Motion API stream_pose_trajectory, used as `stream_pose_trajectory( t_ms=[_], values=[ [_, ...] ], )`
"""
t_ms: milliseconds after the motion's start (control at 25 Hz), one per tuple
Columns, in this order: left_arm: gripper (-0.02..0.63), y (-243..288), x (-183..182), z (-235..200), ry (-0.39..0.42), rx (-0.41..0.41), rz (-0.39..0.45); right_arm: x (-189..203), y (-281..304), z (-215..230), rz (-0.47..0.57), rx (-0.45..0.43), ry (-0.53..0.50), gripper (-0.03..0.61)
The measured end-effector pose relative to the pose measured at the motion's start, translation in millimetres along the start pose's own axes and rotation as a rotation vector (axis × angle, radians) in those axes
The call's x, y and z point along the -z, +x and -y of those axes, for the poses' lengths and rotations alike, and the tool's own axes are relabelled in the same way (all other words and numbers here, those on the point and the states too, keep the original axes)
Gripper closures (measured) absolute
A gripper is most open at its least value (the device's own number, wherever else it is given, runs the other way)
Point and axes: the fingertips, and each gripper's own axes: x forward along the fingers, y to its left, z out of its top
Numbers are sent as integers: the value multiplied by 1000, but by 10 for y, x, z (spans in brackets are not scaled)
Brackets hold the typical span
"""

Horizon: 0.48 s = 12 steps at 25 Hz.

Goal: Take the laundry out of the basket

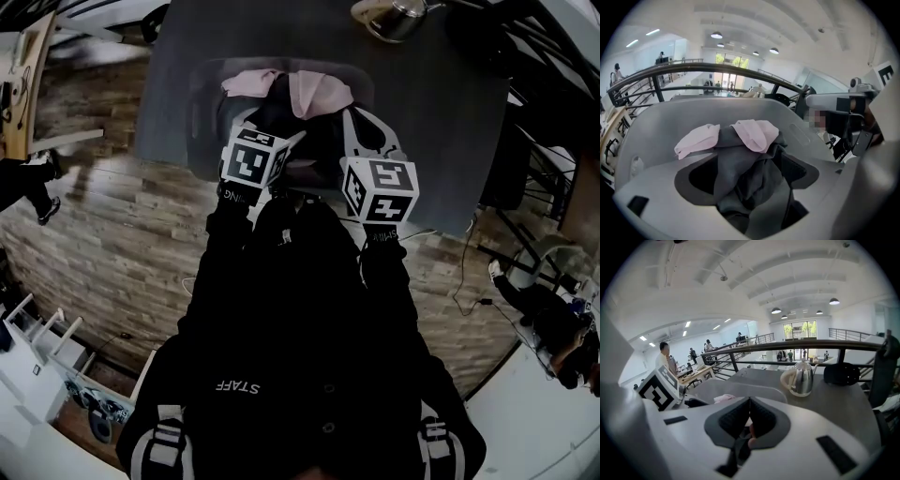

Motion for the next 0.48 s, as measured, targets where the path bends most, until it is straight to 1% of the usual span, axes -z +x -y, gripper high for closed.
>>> stream_pose_trajectory(
  t_ms=[160, 320, 480],
  values=[
    [159, 91, 29, 15, 120, -4, -93, -36, 62, 32, 1, -3, 6, 565],
    [107, 315, 178, -41, 146, -14, -184, -86, 124, 98, -1, -1, 12, 565],
    [66, 539, 237, -95, 155, -41, -223, -105, 167, 183, -6, 3, 20, 565]
  ],
)
